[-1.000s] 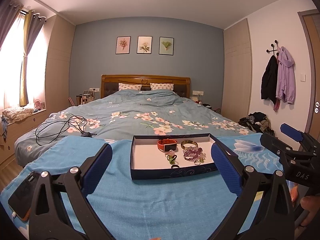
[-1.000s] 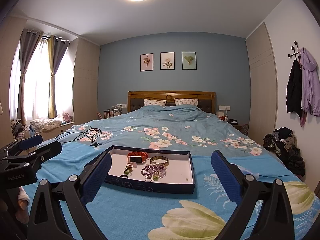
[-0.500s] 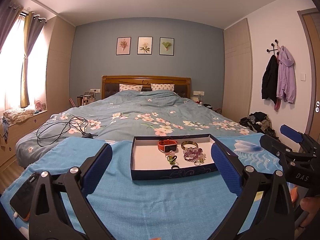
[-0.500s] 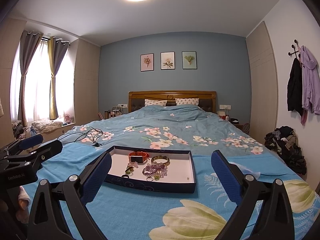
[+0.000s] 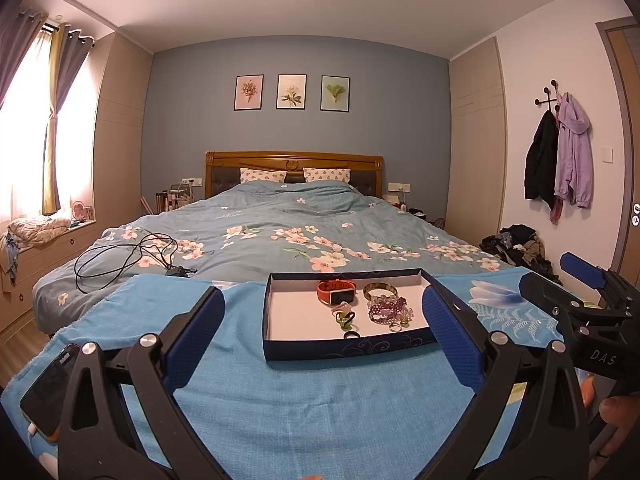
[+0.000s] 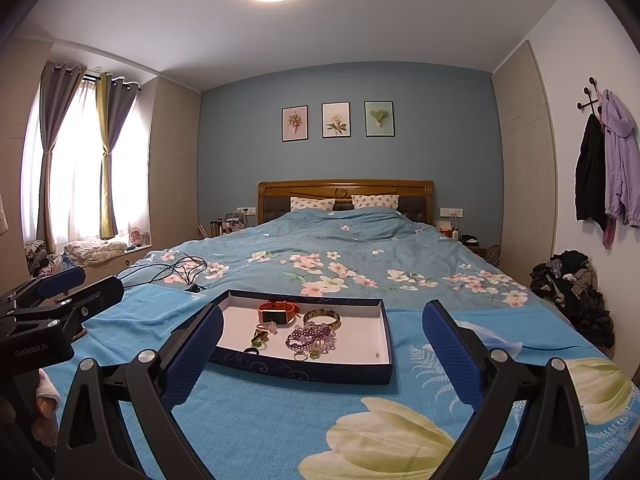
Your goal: Organize jewelry
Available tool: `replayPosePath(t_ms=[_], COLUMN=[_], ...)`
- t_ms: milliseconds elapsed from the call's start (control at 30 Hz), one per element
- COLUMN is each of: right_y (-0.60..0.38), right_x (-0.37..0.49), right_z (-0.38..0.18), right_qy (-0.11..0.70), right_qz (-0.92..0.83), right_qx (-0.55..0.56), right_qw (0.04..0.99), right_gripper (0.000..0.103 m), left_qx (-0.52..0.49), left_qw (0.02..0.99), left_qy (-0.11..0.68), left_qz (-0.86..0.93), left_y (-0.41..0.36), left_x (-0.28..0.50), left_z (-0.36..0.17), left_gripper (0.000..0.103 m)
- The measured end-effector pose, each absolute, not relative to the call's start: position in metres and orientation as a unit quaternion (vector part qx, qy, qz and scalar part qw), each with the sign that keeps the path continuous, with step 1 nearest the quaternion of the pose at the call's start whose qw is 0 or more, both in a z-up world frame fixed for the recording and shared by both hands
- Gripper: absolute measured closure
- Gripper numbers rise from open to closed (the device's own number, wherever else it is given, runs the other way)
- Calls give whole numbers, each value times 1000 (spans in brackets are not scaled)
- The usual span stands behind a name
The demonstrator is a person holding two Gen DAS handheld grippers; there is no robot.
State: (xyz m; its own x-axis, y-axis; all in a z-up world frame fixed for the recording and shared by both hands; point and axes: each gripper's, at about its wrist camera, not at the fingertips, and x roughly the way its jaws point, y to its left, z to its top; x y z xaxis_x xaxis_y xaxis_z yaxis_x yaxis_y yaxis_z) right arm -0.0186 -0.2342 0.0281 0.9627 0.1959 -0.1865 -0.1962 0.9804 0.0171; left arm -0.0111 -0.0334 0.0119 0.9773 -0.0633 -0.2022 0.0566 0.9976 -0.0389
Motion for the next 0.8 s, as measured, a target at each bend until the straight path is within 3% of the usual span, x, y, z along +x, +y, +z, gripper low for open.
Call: replayPosePath(t_ms=[800], right_y=[-229], right_x=[-19], right_z=[24], right_qy=[100], right_qz=[100], right_qx=[0], right_qw=[990], right_gripper=[7], left_qx=[-19], left_qw=[994], left_qy=[108], left_qz=[-29], left_y=[-33], left_x=[-12], left_z=[8], left_gripper=[6])
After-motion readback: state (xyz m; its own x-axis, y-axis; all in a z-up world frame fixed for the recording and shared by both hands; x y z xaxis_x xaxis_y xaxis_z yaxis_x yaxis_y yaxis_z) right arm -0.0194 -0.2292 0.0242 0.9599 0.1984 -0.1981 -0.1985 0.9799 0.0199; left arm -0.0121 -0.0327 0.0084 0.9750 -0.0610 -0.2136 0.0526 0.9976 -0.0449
